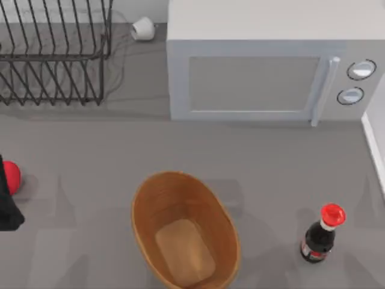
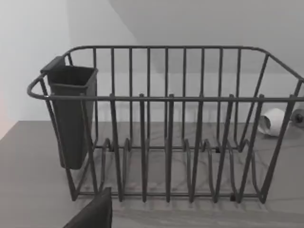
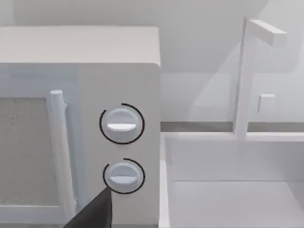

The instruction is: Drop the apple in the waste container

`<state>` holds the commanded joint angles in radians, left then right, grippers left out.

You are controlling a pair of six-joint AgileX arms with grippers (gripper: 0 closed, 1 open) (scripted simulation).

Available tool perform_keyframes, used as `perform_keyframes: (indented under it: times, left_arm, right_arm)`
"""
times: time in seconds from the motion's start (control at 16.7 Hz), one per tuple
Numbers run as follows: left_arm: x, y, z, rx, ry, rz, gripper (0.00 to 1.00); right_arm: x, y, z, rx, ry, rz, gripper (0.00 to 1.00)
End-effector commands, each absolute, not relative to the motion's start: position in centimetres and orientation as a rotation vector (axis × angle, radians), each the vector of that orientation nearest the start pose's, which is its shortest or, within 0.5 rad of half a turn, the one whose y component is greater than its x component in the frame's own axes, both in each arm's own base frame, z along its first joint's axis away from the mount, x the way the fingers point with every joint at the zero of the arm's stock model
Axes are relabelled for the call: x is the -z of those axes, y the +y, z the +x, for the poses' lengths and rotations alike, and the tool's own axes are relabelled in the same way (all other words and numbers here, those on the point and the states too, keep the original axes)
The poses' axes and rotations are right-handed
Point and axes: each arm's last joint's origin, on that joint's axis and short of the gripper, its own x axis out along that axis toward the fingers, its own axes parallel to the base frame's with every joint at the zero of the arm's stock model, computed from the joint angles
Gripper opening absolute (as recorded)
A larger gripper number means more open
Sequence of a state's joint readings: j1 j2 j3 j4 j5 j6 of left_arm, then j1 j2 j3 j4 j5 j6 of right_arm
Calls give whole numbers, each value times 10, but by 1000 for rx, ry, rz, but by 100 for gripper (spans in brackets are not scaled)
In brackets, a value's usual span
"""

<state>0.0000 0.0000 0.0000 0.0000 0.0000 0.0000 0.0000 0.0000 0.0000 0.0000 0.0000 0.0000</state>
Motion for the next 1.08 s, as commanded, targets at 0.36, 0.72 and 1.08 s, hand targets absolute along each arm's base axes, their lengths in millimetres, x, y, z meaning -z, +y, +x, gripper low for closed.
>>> perform_keyframes:
  times: [0.36,0.72,1.08]
  left_arm:
    - [-181,-2,107,16,50,99,100]
    - [-236,-4,145,179,331,519,100]
    - [-240,6,232,556,712,880,100]
  right_arm:
    - [-160,-1,106,0,0,0,100]
    - [-160,-1,106,0,0,0,100]
    - [-160,-1,106,0,0,0,100]
